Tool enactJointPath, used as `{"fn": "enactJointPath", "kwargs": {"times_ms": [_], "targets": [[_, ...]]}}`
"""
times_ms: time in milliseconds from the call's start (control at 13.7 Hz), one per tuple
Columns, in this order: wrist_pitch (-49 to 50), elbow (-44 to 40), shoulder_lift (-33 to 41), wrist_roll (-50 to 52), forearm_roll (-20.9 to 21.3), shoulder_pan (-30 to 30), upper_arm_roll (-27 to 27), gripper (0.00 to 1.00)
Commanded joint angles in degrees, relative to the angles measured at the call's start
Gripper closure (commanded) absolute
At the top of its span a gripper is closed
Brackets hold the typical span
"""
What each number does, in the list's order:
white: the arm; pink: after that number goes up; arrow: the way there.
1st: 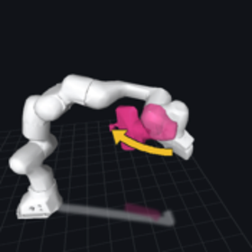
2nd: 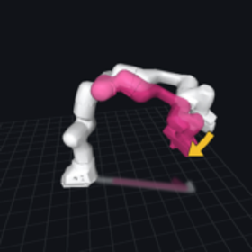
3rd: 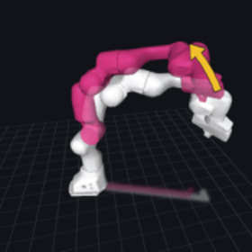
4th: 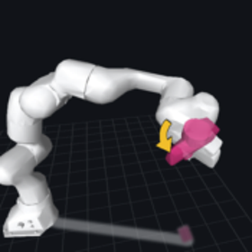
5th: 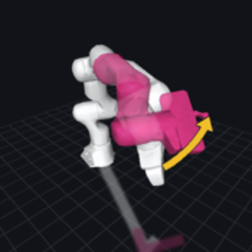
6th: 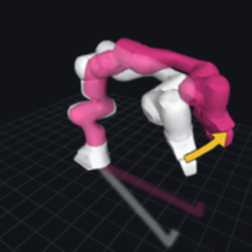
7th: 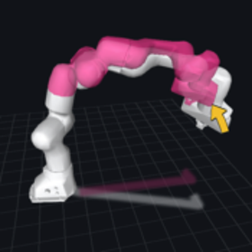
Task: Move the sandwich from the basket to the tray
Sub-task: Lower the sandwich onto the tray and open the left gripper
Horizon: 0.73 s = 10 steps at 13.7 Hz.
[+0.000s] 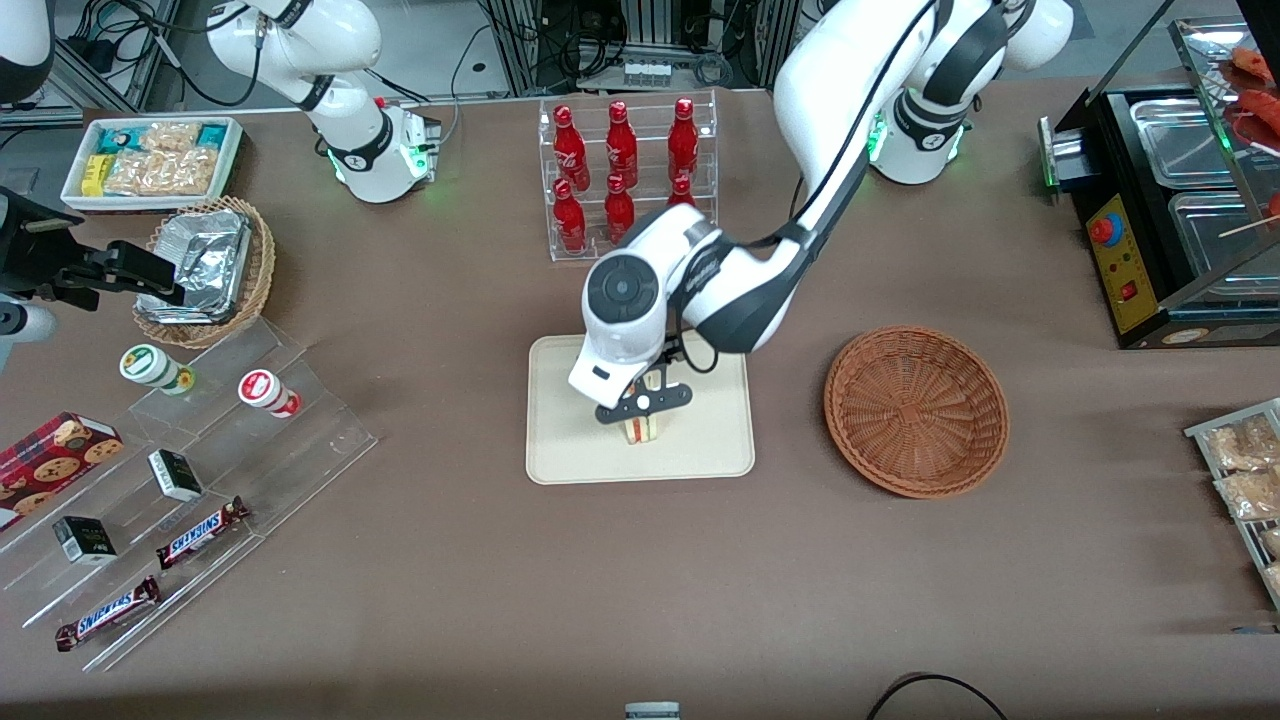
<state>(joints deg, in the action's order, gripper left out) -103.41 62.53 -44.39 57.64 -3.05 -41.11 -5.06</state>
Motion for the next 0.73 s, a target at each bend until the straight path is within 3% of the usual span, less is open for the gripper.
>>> {"fn": "enactJointPath", "kwargs": {"times_ms": [0,219,511,657], "targets": [[2.5,1.19,3.6,-0.33,0.23,0.86,-0.04,0.0],[3.21,1.62,5.71,-1.99,0.32,2.52,0.05,0.0],[9.87,2.5,9.23,-13.66,0.41,6.9,0.14,0.0],[10.33,6.96,12.47,-20.69,0.41,10.86,0.14,0.0]]}}
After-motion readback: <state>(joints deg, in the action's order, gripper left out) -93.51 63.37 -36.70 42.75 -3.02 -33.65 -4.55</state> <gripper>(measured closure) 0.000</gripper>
